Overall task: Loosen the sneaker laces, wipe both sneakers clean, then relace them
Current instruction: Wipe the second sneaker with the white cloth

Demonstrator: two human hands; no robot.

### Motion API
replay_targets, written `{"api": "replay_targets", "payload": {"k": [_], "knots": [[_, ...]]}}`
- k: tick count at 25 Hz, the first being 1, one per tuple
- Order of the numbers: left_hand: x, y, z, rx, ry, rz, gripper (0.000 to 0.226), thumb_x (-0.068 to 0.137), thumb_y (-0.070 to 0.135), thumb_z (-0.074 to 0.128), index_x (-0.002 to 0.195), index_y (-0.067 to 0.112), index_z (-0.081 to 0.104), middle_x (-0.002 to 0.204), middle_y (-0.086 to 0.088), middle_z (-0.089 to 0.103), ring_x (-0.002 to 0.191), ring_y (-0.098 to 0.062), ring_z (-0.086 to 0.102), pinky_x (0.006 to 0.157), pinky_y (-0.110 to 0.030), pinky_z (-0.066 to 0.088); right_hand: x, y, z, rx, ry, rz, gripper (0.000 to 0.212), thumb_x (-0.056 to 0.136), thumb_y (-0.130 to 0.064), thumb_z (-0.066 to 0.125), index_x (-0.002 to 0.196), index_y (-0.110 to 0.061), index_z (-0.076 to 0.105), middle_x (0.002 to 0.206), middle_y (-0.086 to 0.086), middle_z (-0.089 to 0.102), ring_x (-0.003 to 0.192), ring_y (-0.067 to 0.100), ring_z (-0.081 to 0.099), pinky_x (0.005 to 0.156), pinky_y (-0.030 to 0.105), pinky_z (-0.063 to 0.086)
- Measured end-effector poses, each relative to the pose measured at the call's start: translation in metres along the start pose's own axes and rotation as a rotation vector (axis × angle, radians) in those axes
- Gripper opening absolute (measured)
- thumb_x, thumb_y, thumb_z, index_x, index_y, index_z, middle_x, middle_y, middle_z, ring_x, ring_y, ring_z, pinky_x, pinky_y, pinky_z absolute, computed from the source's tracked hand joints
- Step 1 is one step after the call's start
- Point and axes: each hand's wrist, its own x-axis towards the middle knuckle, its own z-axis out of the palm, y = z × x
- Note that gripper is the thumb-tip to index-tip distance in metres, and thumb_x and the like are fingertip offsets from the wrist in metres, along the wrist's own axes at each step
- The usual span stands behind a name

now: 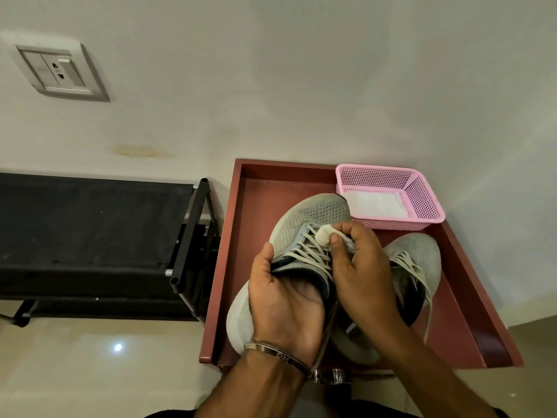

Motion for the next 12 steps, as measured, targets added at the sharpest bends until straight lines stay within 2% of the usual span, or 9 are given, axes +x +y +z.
{"api": "replay_targets", "payload": {"k": [5,12], "knots": [[0.001,-0.005,-0.003,-0.033,0.037,-0.035,0.058,0.098,0.038,0.039,0.133,-0.005,0.053,0.128,-0.025,0.063,0.124,-0.033,0.059,0.113,-0.040,0.038,0.011,0.009,0.010,-0.022,-0.034,0.048,0.012,0.097,-0.017,0.057,0.107,-0.016,0.064,0.103,-0.002,0.066,0.094,0.011,0.061,0.078,0.021,0.045],[-0.006,-0.004,-0.002,0.079,-0.038,-0.090,0.057,0.096,0.041,0.036,0.135,0.005,0.055,0.132,-0.014,0.063,0.129,-0.024,0.055,0.117,-0.035,0.030,0.027,0.012,0.012,-0.072,-0.119,0.066,0.013,0.097,-0.019,0.059,0.107,-0.017,0.066,0.104,-0.002,0.069,0.095,0.012,0.061,0.075,0.018,0.043]]}}
